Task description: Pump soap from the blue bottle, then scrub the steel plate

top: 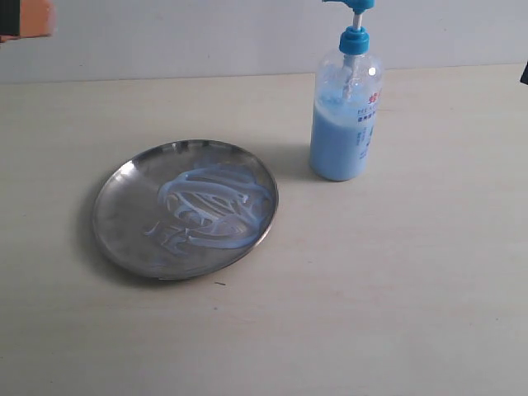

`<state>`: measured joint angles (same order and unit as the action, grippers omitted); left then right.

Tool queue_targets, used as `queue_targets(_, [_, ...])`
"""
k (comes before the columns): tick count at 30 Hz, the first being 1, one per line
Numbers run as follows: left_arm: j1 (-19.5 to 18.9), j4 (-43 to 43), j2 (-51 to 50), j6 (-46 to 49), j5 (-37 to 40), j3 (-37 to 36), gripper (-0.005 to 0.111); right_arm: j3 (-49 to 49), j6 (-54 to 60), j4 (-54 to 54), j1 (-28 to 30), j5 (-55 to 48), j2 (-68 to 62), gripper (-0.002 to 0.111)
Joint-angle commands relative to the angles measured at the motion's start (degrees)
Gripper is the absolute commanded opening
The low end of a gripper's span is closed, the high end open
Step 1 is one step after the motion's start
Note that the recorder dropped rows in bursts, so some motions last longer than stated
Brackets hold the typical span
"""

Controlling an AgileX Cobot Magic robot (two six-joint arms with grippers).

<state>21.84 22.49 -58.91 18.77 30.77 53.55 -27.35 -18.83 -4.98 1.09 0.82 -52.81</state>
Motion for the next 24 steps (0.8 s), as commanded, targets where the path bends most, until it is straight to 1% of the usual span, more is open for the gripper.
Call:
queue_targets(1, [-3.0, -1.4, 2.3, -2.3, 4.7, -0.2, 0.000, -0.6, 0.3, 0.1, 0.3, 0.6, 0.0, 0.000])
queue_targets(3, [-4.1, -1.5, 3.4, -2.3, 7.8, -0.2, 0.000, -0.6, 0.3, 0.1, 0.3, 0.6, 0.0, 0.000])
queue_targets(5, [-4.2, -2.3, 4.2, -1.3, 8.1, -0.2, 0.000, -0.6, 0.3, 0.1, 0.3, 0.6, 0.0, 0.000])
queue_targets(9, [-4.2, -5.6, 4.4, 0.8, 4.1, -0.2, 0.000, -0.6, 0.3, 0.1, 0.3, 0.6, 0.0, 0.000])
queue_targets(12, [-4.8, -9.0, 4.4, 0.5, -0.7, -0.2, 0.000, -0.6, 0.3, 0.1, 0.3, 0.6, 0.0, 0.000])
queue_targets(15, [-7.6, -9.0, 4.5, 0.1, -3.0, -0.2, 0.000, -0.6, 0.3, 0.1, 0.3, 0.6, 0.0, 0.000])
queue_targets(19, [-11.8, -8.5, 5.6, -2.3, -2.5, -0.2, 0.000, -0.6, 0.3, 0.1, 0.3, 0.6, 0.0, 0.000])
queue_targets(22, [-13.5, -8.5, 8.5, -2.3, -2.6, -2.0, 0.000, -0.6, 0.3, 0.1, 0.3, 0.6, 0.0, 0.000])
queue_targets(24, [-14.3, -8.4, 12.1, -2.3, -3.3, -4.6, 0.000, -0.6, 0.3, 0.1, 0.3, 0.6, 0.0, 0.000])
